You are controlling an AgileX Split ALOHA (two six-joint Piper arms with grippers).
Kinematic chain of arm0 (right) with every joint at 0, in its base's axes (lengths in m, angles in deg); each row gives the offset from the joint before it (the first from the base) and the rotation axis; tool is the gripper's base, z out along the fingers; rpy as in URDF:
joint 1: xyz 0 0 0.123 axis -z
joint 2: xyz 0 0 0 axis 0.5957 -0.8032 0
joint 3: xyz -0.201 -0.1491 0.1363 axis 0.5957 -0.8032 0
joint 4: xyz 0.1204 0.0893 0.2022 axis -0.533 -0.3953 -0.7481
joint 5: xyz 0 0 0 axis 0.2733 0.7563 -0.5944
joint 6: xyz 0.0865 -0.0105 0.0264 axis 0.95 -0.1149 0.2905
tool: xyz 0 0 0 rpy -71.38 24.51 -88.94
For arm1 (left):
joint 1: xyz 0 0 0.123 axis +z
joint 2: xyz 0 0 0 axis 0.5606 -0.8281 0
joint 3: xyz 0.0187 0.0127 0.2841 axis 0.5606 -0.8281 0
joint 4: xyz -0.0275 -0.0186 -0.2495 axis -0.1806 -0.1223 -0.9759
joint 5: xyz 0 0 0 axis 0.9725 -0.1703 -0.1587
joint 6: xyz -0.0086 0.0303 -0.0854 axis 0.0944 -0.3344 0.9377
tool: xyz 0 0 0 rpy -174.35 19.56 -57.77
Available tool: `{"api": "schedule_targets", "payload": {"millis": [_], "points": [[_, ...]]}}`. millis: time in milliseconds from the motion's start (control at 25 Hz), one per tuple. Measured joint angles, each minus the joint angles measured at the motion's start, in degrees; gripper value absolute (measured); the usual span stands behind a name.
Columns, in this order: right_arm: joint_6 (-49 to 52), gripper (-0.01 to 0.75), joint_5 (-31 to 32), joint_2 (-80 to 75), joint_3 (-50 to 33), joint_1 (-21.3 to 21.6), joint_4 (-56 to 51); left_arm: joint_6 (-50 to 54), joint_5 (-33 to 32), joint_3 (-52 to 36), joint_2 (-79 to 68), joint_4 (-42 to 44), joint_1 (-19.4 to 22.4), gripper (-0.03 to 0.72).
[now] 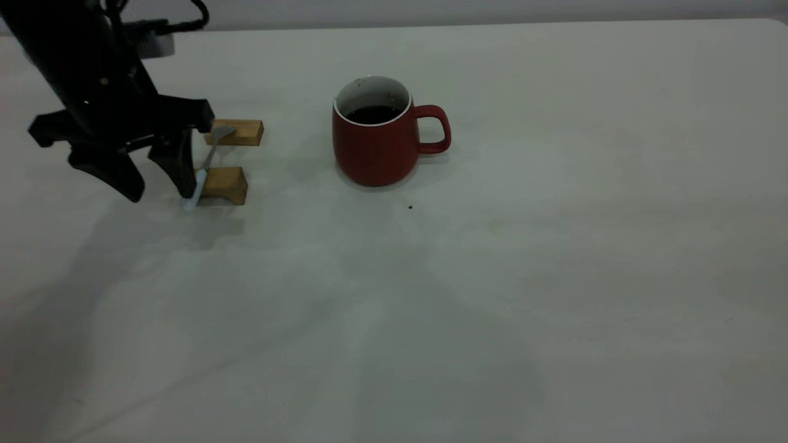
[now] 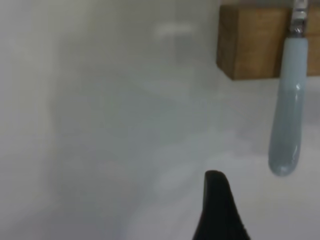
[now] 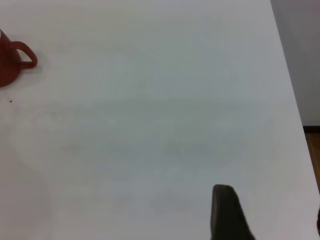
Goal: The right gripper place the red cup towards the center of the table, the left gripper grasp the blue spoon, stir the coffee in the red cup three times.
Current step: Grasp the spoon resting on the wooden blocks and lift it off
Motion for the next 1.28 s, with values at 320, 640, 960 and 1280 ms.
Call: {"api": "schedule_targets", "payload": {"millis": [320,640,960,1280], "points": [[0.0,0.46,0.0,0.0,0.0,0.0,0.0,-0.7,0.3,2.7,-4.6,-1.8,0.0,0.567],[0.0,0.46,0.0,0.0,0.0,0.0,0.0,-1.4,1.4,4.7,-8.0,-2.4,0.0,0.567],[0.0,0.46,0.0,0.0,0.0,0.0,0.0,-1.4,1.9,5.3,-9.1,-3.4,0.0,0.426],[0.0,0.455,0.0,0.0,0.0,0.0,0.0,-1.5,3.3,5.4,-9.0,-4.4,0.0,0.141]]}}
